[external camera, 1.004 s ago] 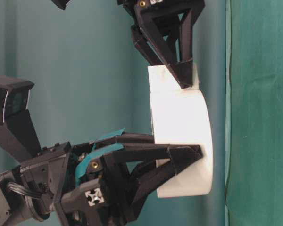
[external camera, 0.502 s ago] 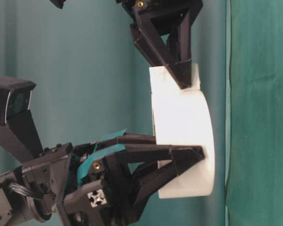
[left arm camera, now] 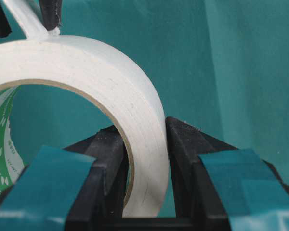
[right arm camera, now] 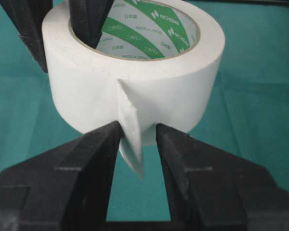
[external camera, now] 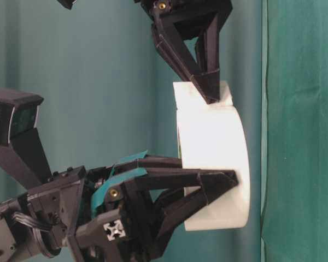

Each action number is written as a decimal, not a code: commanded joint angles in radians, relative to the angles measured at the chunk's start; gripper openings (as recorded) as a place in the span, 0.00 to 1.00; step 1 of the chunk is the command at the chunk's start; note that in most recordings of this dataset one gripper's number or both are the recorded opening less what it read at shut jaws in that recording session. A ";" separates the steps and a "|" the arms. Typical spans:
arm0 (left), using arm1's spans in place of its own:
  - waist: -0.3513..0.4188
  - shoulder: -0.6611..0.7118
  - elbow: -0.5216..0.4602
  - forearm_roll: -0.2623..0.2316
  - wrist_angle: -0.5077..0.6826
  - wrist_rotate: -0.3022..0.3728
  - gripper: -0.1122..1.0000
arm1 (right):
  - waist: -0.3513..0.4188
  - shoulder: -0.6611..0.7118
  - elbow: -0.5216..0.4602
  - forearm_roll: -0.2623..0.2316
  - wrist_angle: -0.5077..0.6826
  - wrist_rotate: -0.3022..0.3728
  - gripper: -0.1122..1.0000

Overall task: Peel off the duct tape with your right arm.
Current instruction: 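Close the right gripper on the tape end tab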

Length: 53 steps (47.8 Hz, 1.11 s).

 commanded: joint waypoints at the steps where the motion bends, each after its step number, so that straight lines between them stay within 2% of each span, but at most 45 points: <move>1: 0.006 -0.026 -0.012 0.002 -0.006 0.002 0.29 | 0.011 -0.009 -0.023 0.002 -0.012 0.000 0.12; 22: 0.009 -0.025 -0.008 0.002 -0.006 0.000 0.29 | 0.020 -0.009 -0.025 0.000 -0.012 0.000 0.12; 34: 0.009 -0.025 -0.008 0.002 -0.005 0.000 0.29 | 0.020 0.000 -0.026 0.002 -0.012 0.000 0.03; 53: 0.009 -0.026 -0.008 0.002 -0.003 0.000 0.29 | 0.023 0.002 -0.025 0.000 -0.012 0.000 0.02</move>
